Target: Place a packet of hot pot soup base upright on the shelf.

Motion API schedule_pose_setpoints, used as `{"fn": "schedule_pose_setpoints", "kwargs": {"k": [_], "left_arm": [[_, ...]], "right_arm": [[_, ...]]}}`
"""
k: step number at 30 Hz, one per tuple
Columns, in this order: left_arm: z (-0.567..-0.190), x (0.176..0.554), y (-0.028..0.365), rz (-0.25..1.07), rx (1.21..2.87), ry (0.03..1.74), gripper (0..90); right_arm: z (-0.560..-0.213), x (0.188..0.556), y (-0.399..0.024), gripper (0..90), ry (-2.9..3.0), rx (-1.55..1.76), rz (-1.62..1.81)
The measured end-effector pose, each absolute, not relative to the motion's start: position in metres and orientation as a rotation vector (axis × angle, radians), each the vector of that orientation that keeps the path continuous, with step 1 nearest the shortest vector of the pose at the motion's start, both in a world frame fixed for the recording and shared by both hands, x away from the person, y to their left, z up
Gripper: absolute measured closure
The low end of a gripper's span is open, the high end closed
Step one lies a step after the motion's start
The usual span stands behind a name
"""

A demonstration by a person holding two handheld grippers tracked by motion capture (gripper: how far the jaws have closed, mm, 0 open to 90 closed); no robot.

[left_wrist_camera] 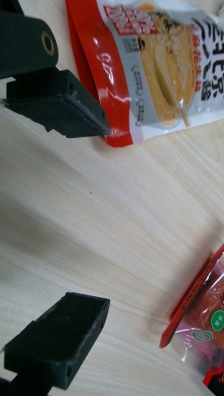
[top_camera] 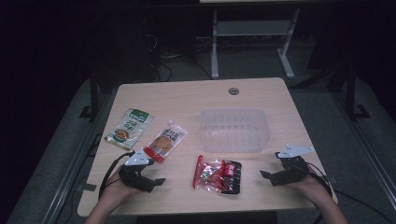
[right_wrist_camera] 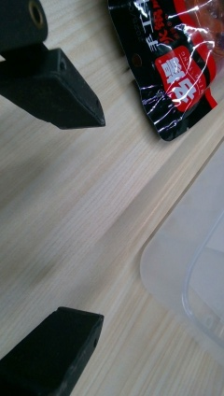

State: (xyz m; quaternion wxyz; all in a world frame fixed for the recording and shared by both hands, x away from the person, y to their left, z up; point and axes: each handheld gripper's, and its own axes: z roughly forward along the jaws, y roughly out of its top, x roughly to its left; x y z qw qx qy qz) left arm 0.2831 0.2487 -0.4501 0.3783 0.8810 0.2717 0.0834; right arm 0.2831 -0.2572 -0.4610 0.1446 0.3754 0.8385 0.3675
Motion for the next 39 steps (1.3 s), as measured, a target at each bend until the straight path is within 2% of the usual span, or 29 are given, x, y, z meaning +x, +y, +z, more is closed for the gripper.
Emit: {"fn": "schedule_pose_setpoints", "kwargs": {"k": [7,11,15,19,20,21,22,23,24,25,39], "left_arm": [[-0.452,0.285,0.245,0.185,2.241,0.709,14.0],[-0.45,0.283,0.244,0.19,2.234,0.7,14.5],[-0.451,0.28,0.244,0.18,2.238,0.692,14.6],[-0.449,0.279,0.243,0.181,2.244,0.67,14.6],[-0.449,0.279,0.243,0.181,2.244,0.67,14.6],[-0.449,0.278,0.241,0.174,2.231,0.675,14.6],[-0.449,0.279,0.238,0.172,2.227,0.673,14.6],[-0.449,0.279,0.238,0.172,2.227,0.673,14.6],[-0.448,0.279,0.236,0.173,2.226,0.668,14.6],[-0.447,0.279,0.235,0.174,2.223,0.664,14.6],[-0.444,0.279,0.231,0.154,2.183,0.649,19.9]], "right_arm": [[-0.46,0.284,-0.262,5.5,2.413,1.102,1.082],[-0.453,0.283,-0.26,14.9,2.441,1.127,1.117],[-0.445,0.279,-0.25,36.0,2.454,1.082,1.169],[-0.439,0.272,-0.24,61.5,2.479,0.992,1.216],[-0.439,0.272,-0.24,61.5,2.479,0.992,1.216],[-0.437,0.27,-0.237,66.1,2.491,0.985,1.226],[-0.435,0.268,-0.231,76.0,2.517,0.958,1.243],[-0.435,0.268,-0.231,76.0,2.517,0.958,1.243],[-0.434,0.266,-0.225,84.6,2.537,0.922,1.262],[-0.433,0.265,-0.222,88.6,2.544,0.906,1.275],[-0.437,0.251,-0.169,89.6,2.755,0.636,1.328]]}}
